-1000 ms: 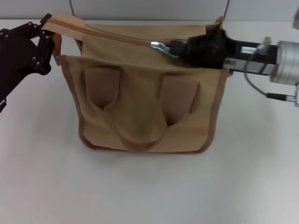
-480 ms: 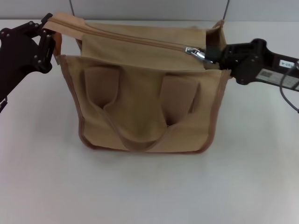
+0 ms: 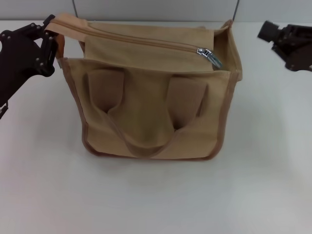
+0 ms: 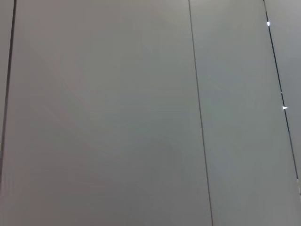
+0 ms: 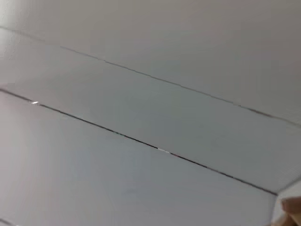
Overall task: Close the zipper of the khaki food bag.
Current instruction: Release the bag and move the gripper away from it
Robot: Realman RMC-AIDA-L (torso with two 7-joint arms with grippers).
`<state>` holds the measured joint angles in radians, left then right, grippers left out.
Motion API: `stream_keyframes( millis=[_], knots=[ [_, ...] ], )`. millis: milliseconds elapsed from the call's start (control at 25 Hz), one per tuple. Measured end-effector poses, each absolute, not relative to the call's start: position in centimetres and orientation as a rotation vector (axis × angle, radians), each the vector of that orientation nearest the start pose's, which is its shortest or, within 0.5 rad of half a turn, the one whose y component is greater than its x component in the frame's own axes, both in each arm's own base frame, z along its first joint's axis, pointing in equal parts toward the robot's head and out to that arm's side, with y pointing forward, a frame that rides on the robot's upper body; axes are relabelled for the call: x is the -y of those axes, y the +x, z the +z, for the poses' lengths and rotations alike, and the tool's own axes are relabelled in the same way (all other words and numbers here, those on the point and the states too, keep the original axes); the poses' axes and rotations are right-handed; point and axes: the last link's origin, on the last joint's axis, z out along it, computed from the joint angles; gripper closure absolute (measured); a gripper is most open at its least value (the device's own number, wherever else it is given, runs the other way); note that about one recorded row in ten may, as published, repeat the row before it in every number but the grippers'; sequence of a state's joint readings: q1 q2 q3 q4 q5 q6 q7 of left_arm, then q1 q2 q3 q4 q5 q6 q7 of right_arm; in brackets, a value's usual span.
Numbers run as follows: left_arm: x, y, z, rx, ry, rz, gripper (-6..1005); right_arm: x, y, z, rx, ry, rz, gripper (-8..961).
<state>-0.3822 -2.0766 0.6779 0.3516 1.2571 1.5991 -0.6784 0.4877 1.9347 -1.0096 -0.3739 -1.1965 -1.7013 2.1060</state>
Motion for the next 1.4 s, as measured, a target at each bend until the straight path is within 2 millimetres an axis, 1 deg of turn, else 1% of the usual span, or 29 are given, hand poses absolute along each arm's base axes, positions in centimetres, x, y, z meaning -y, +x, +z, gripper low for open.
stream_keyframes(
  millis=[40, 120, 160, 200, 240, 320, 400, 520, 560, 720, 760, 800, 840, 880, 920, 1040, 1120, 1200, 1240, 1280, 1320, 1400],
  knots=[
    [-30.6, -28.7, 3.2, 0.219, -1.984, -1.097, 967, -32.5, 24.7, 4.7, -1.729, -2.248, 1.633, 953],
    [-30.6, -28.7, 3.1, 0.224, -1.982, -1.096, 967, -32.1, 24.8, 4.5, -1.622, -2.271, 1.637, 942],
    [-30.6, -28.7, 3.1, 0.224, -1.982, -1.096, 967, -32.1, 24.8, 4.5, -1.622, -2.271, 1.637, 929],
    [-30.6, -28.7, 3.0, 0.226, -1.979, -1.097, 967, -32.0, 24.7, 4.2, -1.561, -2.287, 1.636, 917],
    [-30.6, -28.8, 3.0, 0.225, -1.977, -1.095, 967, -32.0, 24.7, 4.2, -1.561, -2.287, 1.636, 872],
    [-30.5, -28.8, 3.0, 0.223, -1.971, -1.097, 966, -31.9, 24.6, 3.9, -1.505, -2.311, 1.629, 783],
    [-30.6, -28.9, 3.2, 0.237, -1.955, -1.110, 966, -31.9, 24.5, 3.8, -1.496, -2.315, 1.629, 694],
    [-30.6, -29.0, 3.5, 0.258, -1.937, -1.127, 966, -31.9, 24.3, 3.3, -1.447, -2.325, 1.630, 632],
    [-30.5, -29.4, 4.4, 0.311, -1.885, -1.166, 966, -31.9, 24.3, 3.3, -1.447, -2.325, 1.630, 611],
    [-29.4, -30.2, 6.6, 0.331, -1.729, -1.259, 853, -31.8, 24.2, 3.0, -1.379, -2.320, 1.633, 529],
    [-29.4, -30.2, 6.6, 0.331, -1.729, -1.259, 825, -31.8, 24.2, 3.0, -1.379, -2.320, 1.633, 508],
    [-29.2, -30.3, 7.0, 0.336, -1.701, -1.280, 797, -31.8, 24.1, 2.9, -1.372, -2.324, 1.632, 488],
    [-28.8, -30.6, 8.0, 0.347, -1.637, -1.326, 756, -31.9, 24.0, 2.9, -1.366, -2.331, 1.629, 467],
    [-28.7, -30.6, 8.4, 0.350, -1.613, -1.344, 714, -31.9, 23.9, 2.8, -1.355, -2.338, 1.626, 468],
    [-28.4, -30.9, 9.2, 0.361, -1.568, -1.381, 673, -31.9, 23.9, 2.7, -1.346, -2.343, 1.625, 469],
    [-27.9, -31.1, 10.2, 0.380, -1.536, -1.442, 538, -31.9, 23.6, 2.3, -1.296, -2.355, 1.625, 471],
    [-27.6, -31.0, 10.5, 0.376, -1.540, -1.475, 435, -31.9, 23.4, 2.1, -1.240, -2.365, 1.622, 471],
    [-27.2, -30.6, 10.5, 0.351, -1.572, -1.503, 332, -31.8, 23.3, 2.0, -1.221, -2.367, 1.621, 470],
    [-27.2, -30.6, 10.5, 0.351, -1.572, -1.503, 307, -31.8, 23.3, 1.9, -1.210, -2.368, 1.620, 469],
    [-27.2, -30.3, 10.2, 0.341, -1.610, -1.503, 283, -31.8, 23.3, 1.8, -1.200, -2.368, 1.617, 468],
    [-27.3, -29.7, 9.4, 0.330, -1.686, -1.493, 258, -31.9, 23.3, 1.8, -1.194, -2.367, 1.613, 468],
    [-27.6, -29.3, 8.7, 0.327, -1.730, -1.477, 209, -31.9, 23.3, 1.7, -1.192, -2.367, 1.614, 466]
  ],
)
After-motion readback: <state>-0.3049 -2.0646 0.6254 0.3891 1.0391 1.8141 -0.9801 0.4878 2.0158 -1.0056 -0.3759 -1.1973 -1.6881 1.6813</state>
